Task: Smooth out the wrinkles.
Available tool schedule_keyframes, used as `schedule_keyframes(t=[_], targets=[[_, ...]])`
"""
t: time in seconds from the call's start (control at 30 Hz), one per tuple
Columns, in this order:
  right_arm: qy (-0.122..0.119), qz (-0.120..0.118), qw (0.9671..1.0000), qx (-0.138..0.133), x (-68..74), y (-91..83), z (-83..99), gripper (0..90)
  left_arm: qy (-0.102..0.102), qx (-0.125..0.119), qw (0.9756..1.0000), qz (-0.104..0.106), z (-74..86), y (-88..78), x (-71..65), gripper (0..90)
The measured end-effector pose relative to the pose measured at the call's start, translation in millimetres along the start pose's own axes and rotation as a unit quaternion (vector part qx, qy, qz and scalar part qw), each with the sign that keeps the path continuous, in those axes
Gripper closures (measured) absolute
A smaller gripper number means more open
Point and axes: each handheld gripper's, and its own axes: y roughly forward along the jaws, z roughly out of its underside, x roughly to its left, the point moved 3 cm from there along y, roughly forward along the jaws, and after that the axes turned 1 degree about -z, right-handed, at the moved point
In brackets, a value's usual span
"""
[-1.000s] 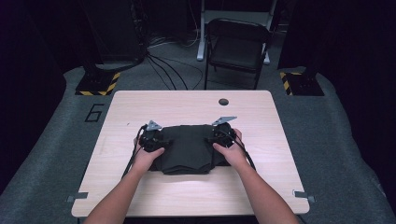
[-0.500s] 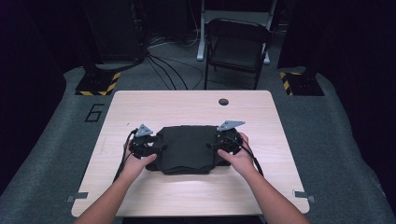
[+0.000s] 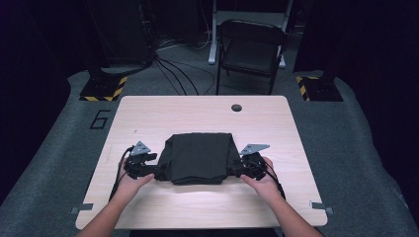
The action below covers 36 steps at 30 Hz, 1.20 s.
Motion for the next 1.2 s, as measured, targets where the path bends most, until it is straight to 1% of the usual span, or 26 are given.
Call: schedule_keyframes(t=[0.03, 0.13, 0.2, 0.23, 0.3, 0.37, 0.43, 0.47, 0.5, 0.53, 0.6, 0.63, 0.67, 0.73, 0.77, 0.83, 0.9, 0.93, 1.0, 1.03, 1.07, 1.1, 1.17, 1.2], targets=[[-0.002, -0.001, 1.0, -0.001, 0.3, -2.1, 1.3, 52.2, -0.002, 0.0, 1.0, 0.0, 1.4, -2.8, 0.7, 39.4], [-0.01, 0.006, 0.9999, 0.006, 2.3, -8.3, 6.0, 49.8, -0.011, -0.009, 0.9999, -0.002, 6.1, -10.0, 2.0, 39.3], [-0.008, 0.012, 0.9999, 0.003, 3.4, -12.2, 9.0, 48.7, -0.015, -0.008, 0.9999, -0.003, 8.5, -15.3, 2.7, 39.2], [-0.003, 0.014, 0.9999, 0.005, 4.2, -15.0, 9.9, 48.1, -0.015, -0.011, 0.9998, -0.003, 9.3, -18.0, 3.0, 39.2], [0.0, 0.014, 0.9999, -0.003, 4.4, -20.3, 10.1, 46.8, -0.019, -0.013, 0.9997, 0.0, 10.9, -23.8, 3.4, 39.0], [0.005, 0.015, 0.9998, -0.012, 4.3, -26.3, 9.6, 45.6, -0.022, -0.016, 0.9996, -0.002, 12.7, -29.2, 3.4, 39.0], [0.017, 0.015, 0.9995, -0.02, 5.8, -32.3, 10.0, 45.0, -0.024, -0.016, 0.9996, -0.003, 14.5, -33.6, 2.8, 39.0], [0.018, 0.016, 0.9994, -0.024, 6.2, -35.4, 10.7, 44.5, -0.024, -0.017, 0.9995, -0.004, 15.3, -35.2, 2.5, 39.0], [0.021, 0.017, 0.9993, -0.027, 7.2, -38.7, 11.7, 44.4, -0.03, -0.017, 0.9994, -0.002, 16.2, -37.2, 1.6, 39.0], [0.02, 0.019, 0.9991, -0.031, 7.7, -41.7, 12.7, 44.3, -0.027, -0.017, 0.9995, -0.003, 16.8, -39.0, 1.6, 39.0], [0.022, 0.026, 0.9988, -0.035, 9.6, -48.0, 15.0, 44.1, -0.031, -0.02, 0.9993, 0.0, 17.9, -42.2, 0.0, 39.0], [0.022, 0.028, 0.9987, -0.037, 10.4, -50.8, 16.1, 44.1, -0.033, -0.024, 0.9992, -0.003, 18.6, -43.5, -0.6, 39.0], [0.022, 0.031, 0.9985, -0.039, 11.1, -53.5, 17.2, 44.1, -0.036, -0.022, 0.9991, 0.002, 19.3, -45.4, -1.6, 38.9], [0.025, 0.035, 0.9981, -0.045, 12.0, -57.9, 19.3, 43.9, -0.035, -0.02, 0.9992, 0.001, 21.8, -48.0, -2.7, 38.8], [0.028, 0.034, 0.998, -0.045, 12.4, -59.6, 20.7, 43.9, -0.034, -0.021, 0.9992, 0.001, 23.3, -48.9, -2.8, 38.8], [0.032, 0.041, 0.9975, -0.047, 11.7, -62.2, 22.9, 43.9, -0.033, -0.022, 0.9992, -0.001, 27.0, -50.0, -2.5, 38.7], [0.036, 0.044, 0.9972, -0.05, 10.3, -63.8, 25.2, 43.7, -0.034, -0.02, 0.9992, -0.003, 31.3, -48.2, -1.7, 38.7], [0.037, 0.046, 0.9969, -0.052, 9.4, -63.8, 26.7, 43.8, -0.039, -0.018, 0.9991, -0.001, 33.2, -46.6, -1.4, 38.7], [0.031, 0.06, 0.9965, -0.049, 6.3, -62.8, 30.4, 43.7, -0.044, -0.018, 0.9989, 0.0, 35.0, -41.3, 0.3, 38.8], [0.024, 0.067, 0.9964, -0.045, 4.1, -61.5, 33.0, 43.7, -0.042, -0.016, 0.999, 0.001, 34.6, -40.3, 1.2, 38.8], [0.021, 0.069, 0.9965, -0.041, 2.9, -60.8, 34.4, 43.8, -0.036, -0.016, 0.9992, 0.0, 33.9, -39.3, 2.4, 38.8], [0.018, 0.073, 0.9964, -0.04, 1.3, -59.5, 36.2, 43.8, -0.039, -0.018, 0.9991, 0.0, 33.3, -38.1, 2.6, 38.8], [0.018, 0.075, 0.9965, -0.033, -1.6, -57.4, 40.1, 43.8, -0.041, -0.02, 0.999, 0.002, 33.1, -35.5, 3.8, 38.8], [0.023, 0.077, 0.9963, -0.031, -2.5, -56.2, 42.0, 43.7, -0.04, -0.017, 0.9991, 0.004, 33.4, -34.3, 4.6, 38.8]])
